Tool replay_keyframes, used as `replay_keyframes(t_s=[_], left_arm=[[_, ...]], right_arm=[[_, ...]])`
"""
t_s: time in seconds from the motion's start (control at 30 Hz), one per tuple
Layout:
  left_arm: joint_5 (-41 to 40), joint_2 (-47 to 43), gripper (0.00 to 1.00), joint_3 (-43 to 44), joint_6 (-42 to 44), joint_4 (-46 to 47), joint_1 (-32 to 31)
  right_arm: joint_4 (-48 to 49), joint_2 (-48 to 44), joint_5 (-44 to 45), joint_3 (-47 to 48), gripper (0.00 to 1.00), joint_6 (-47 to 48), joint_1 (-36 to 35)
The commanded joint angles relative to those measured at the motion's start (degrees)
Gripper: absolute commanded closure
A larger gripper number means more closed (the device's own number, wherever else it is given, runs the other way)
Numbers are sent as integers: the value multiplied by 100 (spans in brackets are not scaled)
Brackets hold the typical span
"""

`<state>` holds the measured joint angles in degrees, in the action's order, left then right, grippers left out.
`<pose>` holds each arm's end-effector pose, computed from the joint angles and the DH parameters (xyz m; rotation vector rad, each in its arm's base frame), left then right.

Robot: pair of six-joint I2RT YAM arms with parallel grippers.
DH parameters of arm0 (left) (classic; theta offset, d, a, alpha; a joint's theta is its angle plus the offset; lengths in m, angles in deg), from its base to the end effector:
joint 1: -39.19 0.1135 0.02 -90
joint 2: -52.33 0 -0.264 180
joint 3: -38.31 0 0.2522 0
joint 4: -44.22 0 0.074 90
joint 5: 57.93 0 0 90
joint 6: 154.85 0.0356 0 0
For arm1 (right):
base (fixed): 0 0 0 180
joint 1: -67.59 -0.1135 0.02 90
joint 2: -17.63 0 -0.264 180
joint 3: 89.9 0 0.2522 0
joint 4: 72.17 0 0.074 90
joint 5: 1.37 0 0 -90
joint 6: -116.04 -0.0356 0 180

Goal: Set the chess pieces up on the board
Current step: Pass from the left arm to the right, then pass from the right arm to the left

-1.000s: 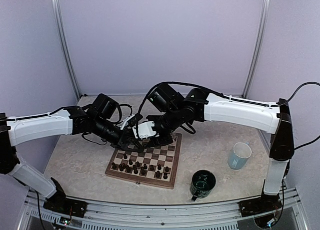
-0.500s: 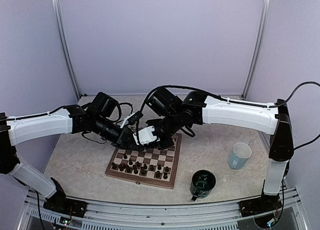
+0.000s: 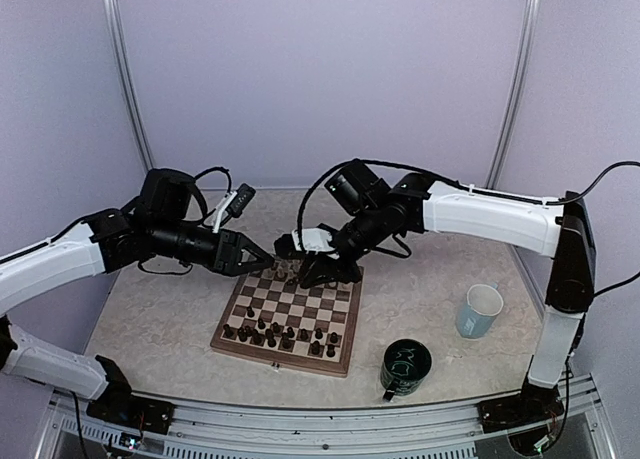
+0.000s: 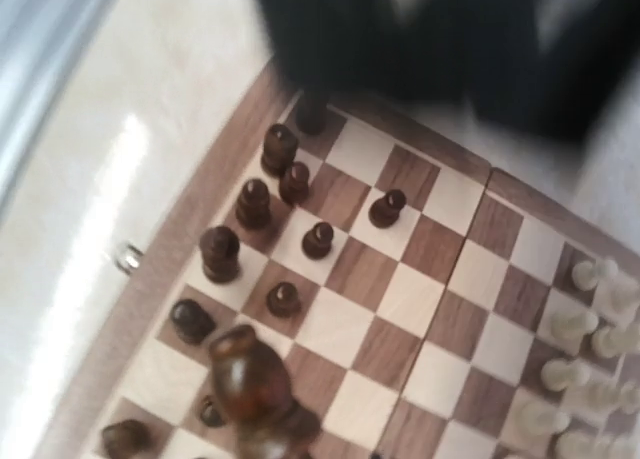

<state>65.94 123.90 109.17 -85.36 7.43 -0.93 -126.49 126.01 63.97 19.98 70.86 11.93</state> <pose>0.1944 -0.1897 0.2978 0.7499 2.2616 -1.2059 0.2244 0.3549 0.2859 -2.0142 1.4396 0.6157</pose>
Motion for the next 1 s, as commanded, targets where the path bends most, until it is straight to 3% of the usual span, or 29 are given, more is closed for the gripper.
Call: replay_keyframes(t_s=[0.0,0.13,0.3,0.37,0.47,0.97], left_arm=[[-1438,-866,57,-378,116,1033,-204],[-2597,-1522,55,-874,481,1966,-890],[-2885,-1373,51,-772,802,2234,-1393],[-2919,-1144,44,-633,854,2183,-1489],[-2937,-805,44,-472,869,2142,-1579],[-2597,-73,60,-104,875,2525,-1603]], right_arm=[[545,-525,-1965,-500,95,-1174,528],[995,-554,-3184,-771,95,-1960,965],[1283,-389,-4049,-757,95,-2542,1246],[1313,-351,-4142,-737,94,-2602,1261],[1335,-318,-4194,-739,94,-2634,1260],[1335,-334,-4046,-842,92,-2592,1265]])
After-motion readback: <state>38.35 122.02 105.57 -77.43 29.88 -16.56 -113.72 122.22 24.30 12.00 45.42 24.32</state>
